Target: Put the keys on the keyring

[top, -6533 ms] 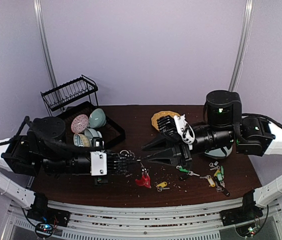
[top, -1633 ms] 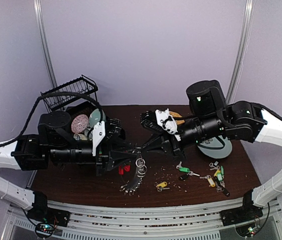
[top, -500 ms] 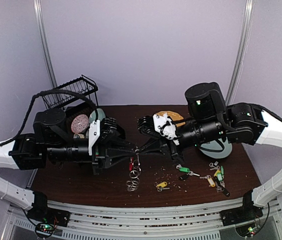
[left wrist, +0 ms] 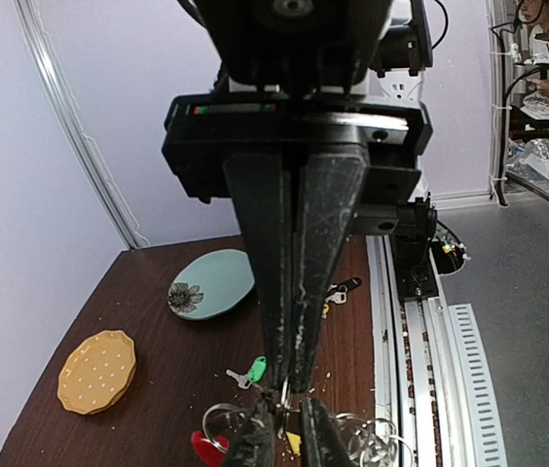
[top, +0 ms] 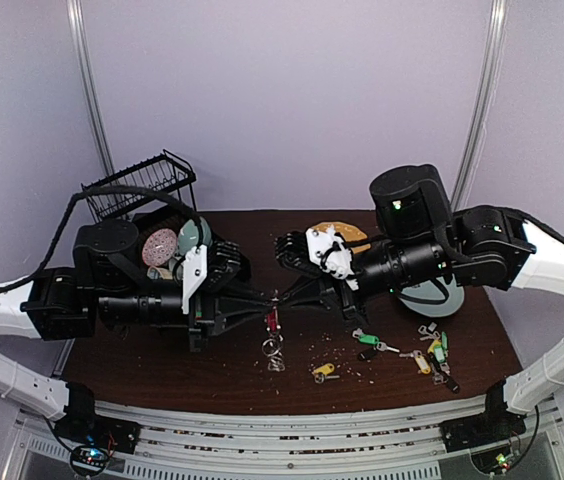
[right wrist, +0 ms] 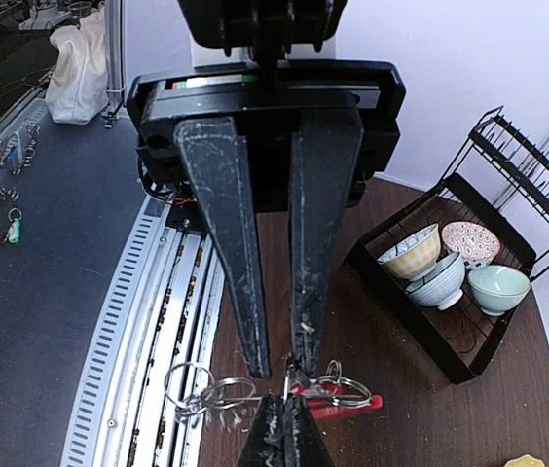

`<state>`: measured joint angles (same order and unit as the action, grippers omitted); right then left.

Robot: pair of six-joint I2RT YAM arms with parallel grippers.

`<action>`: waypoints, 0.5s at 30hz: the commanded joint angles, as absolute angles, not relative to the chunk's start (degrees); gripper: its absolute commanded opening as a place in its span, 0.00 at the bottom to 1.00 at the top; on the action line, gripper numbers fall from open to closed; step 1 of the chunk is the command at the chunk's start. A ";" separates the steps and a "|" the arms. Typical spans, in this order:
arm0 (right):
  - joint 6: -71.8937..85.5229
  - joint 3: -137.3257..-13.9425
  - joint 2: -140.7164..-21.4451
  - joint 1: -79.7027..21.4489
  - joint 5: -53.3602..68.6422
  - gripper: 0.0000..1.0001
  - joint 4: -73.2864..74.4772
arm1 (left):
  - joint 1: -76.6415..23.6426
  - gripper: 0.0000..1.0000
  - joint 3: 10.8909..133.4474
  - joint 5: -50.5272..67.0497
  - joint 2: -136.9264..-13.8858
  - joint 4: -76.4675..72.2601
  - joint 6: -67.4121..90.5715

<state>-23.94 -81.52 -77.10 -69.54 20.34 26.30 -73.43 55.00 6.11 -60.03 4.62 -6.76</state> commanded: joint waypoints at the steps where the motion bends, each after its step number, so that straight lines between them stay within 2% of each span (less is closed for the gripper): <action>1: -23.46 -83.89 -77.14 -70.04 20.80 0.00 24.88 | -73.12 0.13 56.03 5.11 -60.02 3.03 -7.12; 5: -23.48 -84.11 -77.17 -70.07 21.01 0.00 25.00 | -73.12 0.15 56.32 4.24 -60.47 3.48 -7.12; 10: -23.39 -84.11 -77.17 -70.28 21.14 0.00 25.01 | -73.21 0.05 56.51 4.07 -60.29 3.34 -7.11; 13: -23.47 -84.18 -77.23 -70.40 21.03 0.00 25.19 | -73.37 0.05 56.40 3.85 -60.22 3.22 -7.12; 15: -23.47 -84.35 -77.38 -70.44 20.84 0.00 25.58 | -73.47 0.09 56.18 4.10 -60.08 2.77 -7.20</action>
<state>-23.83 -82.35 -77.17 -69.89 20.36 26.26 -73.45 55.00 4.71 -60.29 4.71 -7.01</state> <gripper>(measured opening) 0.015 0.053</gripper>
